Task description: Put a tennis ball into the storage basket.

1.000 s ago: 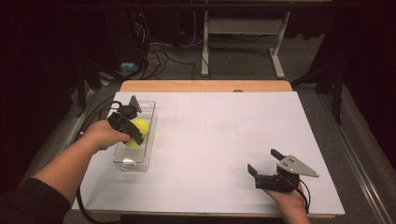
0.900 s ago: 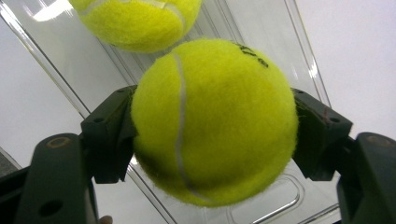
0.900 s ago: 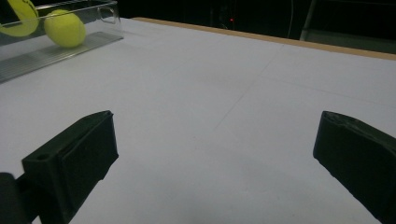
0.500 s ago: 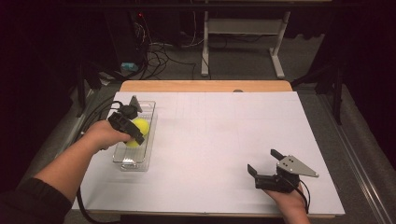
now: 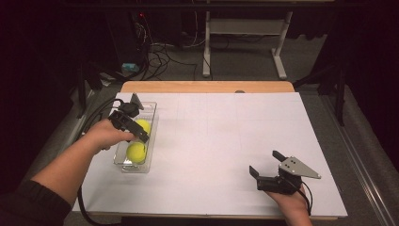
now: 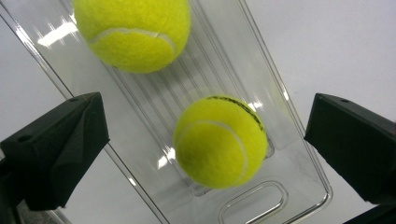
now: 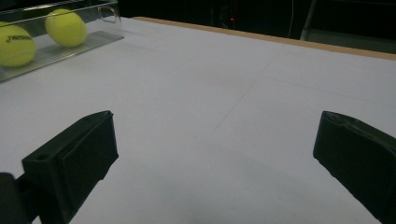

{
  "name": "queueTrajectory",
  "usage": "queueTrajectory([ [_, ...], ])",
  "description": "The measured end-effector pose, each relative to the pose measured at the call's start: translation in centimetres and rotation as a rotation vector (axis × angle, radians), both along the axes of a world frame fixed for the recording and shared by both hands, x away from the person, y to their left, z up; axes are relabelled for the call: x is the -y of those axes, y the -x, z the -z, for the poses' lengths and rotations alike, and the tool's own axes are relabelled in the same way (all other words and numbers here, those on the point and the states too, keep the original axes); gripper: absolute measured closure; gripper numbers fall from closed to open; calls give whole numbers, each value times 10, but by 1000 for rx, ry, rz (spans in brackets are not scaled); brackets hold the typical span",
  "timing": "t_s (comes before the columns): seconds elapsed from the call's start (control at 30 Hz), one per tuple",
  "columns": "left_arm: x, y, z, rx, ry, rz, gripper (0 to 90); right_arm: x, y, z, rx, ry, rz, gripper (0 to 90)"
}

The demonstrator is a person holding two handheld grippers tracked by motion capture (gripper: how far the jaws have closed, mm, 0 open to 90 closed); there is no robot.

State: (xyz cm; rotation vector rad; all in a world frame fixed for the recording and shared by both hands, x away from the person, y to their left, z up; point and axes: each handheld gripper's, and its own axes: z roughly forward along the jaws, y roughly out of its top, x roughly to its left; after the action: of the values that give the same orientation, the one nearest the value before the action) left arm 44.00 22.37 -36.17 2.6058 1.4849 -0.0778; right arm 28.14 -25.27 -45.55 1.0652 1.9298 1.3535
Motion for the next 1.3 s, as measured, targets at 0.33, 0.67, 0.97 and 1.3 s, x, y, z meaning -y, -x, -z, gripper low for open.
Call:
queueTrajectory([
  [0.33,10,1,-2,-2,-9,18,7,0,0,0,1,2,0,0],
  [0.67,32,0,-4,3,-14,54,7,0,0,0,2,4,-1,0],
  [0.97,54,0,-3,4,-17,84,8,0,0,0,4,2,-2,0],
  [1.3,78,2,-6,10,-6,123,8,0,0,0,3,2,-3,0],
])
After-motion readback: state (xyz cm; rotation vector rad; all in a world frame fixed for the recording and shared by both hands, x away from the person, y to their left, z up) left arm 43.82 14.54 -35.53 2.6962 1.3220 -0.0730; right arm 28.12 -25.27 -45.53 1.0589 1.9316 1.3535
